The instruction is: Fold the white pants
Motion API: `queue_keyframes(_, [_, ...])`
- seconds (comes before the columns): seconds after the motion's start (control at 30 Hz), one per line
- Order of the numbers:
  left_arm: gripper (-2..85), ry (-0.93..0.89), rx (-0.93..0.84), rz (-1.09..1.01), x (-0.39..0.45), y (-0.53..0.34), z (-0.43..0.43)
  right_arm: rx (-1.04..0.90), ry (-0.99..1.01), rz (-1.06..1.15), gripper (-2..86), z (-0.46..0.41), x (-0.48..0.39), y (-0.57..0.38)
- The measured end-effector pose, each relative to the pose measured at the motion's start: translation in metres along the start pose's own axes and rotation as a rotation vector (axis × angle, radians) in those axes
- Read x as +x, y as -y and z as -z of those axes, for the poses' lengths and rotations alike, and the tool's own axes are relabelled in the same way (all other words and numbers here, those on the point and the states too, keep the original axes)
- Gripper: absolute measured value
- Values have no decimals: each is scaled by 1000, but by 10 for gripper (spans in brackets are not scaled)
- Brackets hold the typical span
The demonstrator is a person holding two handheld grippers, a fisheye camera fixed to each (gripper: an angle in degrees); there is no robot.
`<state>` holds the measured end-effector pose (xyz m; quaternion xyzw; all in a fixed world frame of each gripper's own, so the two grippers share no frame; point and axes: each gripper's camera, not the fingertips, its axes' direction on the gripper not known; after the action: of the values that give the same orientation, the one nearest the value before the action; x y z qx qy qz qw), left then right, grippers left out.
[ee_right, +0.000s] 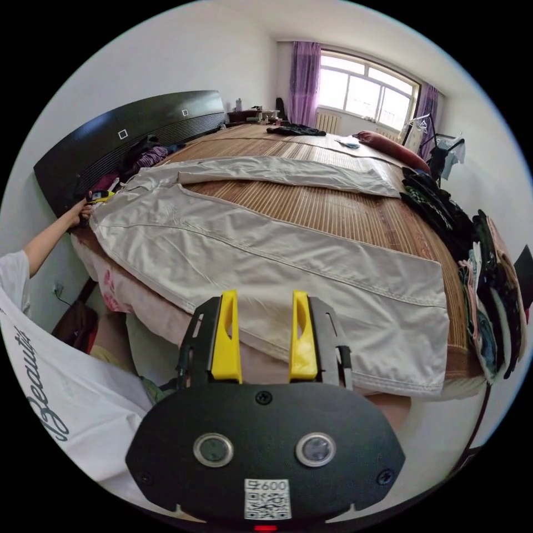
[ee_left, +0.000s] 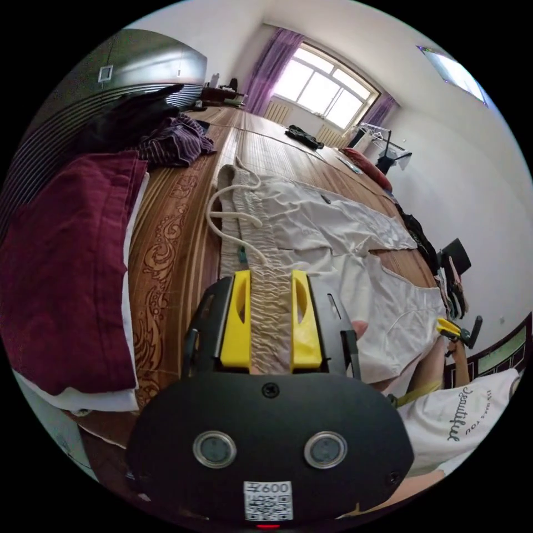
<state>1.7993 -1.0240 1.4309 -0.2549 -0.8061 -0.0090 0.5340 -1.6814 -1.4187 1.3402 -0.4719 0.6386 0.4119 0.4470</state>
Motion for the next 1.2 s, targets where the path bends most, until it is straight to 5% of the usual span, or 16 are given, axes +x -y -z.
queue_keyframes(0.07, [73,-67,93,9,-5,-1,24,-6,31,-14,124,-1,2,0])
queue_keyframes(0.13, [59,-324,249,128,-33,-2,49,23,86,-46,122,2,6,0])
queue_keyframes(0.23, [50,-577,215,255,-66,7,40,44,139,-84,122,4,11,-1])
queue_keyframes(0.37, [100,-275,50,309,-63,28,45,54,129,-100,121,9,12,-2])
queue_keyframes(0.43, [114,-292,-153,260,-53,52,24,69,66,-79,121,13,8,-3])
queue_keyframes(0.6, [122,-212,-72,280,-43,80,50,29,84,-47,121,14,6,-1])
queue_keyframes(0.77, [105,-298,-238,282,-38,101,21,41,97,-68,121,13,9,-5])
queue_keyframes(0.97, [31,-324,-95,257,-9,115,46,75,145,-28,111,15,2,-13])
queue_keyframes(1.1, [22,-579,218,80,25,124,118,-37,114,40,74,-13,-6,-14])
queue_keyframes(1.2, [20,-523,420,285,0,117,124,-37,137,29,41,-22,-7,-11])
